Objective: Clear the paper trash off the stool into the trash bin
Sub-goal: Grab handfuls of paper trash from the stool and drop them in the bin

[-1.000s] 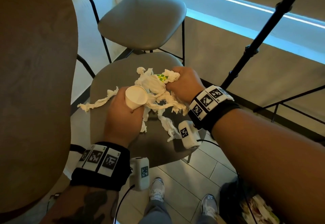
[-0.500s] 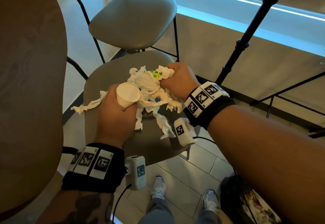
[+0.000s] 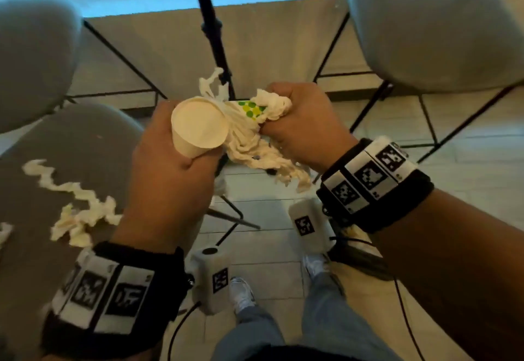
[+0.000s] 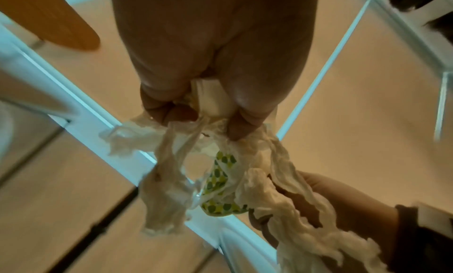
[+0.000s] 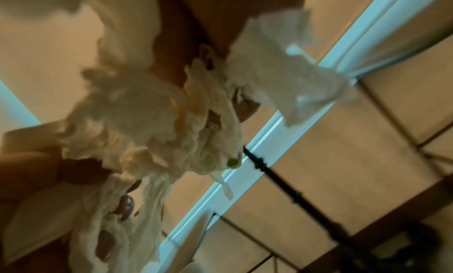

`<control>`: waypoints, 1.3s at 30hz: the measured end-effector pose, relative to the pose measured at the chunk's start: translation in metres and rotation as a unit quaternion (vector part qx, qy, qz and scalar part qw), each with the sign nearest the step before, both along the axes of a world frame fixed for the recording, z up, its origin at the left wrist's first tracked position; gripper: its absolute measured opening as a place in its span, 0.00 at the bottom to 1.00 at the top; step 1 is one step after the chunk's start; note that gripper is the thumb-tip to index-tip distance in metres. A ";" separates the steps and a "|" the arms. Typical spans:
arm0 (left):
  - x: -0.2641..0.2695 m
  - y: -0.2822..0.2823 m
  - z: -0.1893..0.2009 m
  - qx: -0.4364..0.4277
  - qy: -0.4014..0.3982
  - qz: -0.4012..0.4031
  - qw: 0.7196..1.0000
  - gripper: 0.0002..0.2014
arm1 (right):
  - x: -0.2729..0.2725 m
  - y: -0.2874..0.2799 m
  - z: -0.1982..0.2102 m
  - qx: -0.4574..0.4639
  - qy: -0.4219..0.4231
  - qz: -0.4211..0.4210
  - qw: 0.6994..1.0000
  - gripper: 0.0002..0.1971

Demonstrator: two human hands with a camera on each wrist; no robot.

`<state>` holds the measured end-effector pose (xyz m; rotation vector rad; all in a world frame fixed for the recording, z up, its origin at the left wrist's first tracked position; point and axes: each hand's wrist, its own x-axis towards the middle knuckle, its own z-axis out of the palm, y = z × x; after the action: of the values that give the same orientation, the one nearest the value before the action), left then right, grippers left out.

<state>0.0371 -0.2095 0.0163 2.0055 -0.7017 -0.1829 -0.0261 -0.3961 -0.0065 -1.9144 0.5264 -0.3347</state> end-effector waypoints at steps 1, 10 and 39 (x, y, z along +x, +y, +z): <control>-0.009 -0.022 -0.008 0.008 0.005 -0.039 0.999 0.16 | -0.022 -0.017 -0.006 -0.002 0.010 -0.029 1.000 0.06; -0.117 -0.190 -0.132 0.071 0.076 -0.315 0.944 0.21 | -0.217 -0.120 -0.115 0.027 0.101 -0.263 0.959 0.09; -0.231 -0.282 -0.489 0.403 0.244 -0.421 0.775 0.64 | -0.374 -0.182 -0.505 0.331 0.331 -0.471 0.747 0.54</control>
<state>-0.1940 -0.4911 -0.4731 2.0715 -1.2601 -1.7304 -0.4003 -0.5779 -0.5112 -0.8754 1.8346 -0.0413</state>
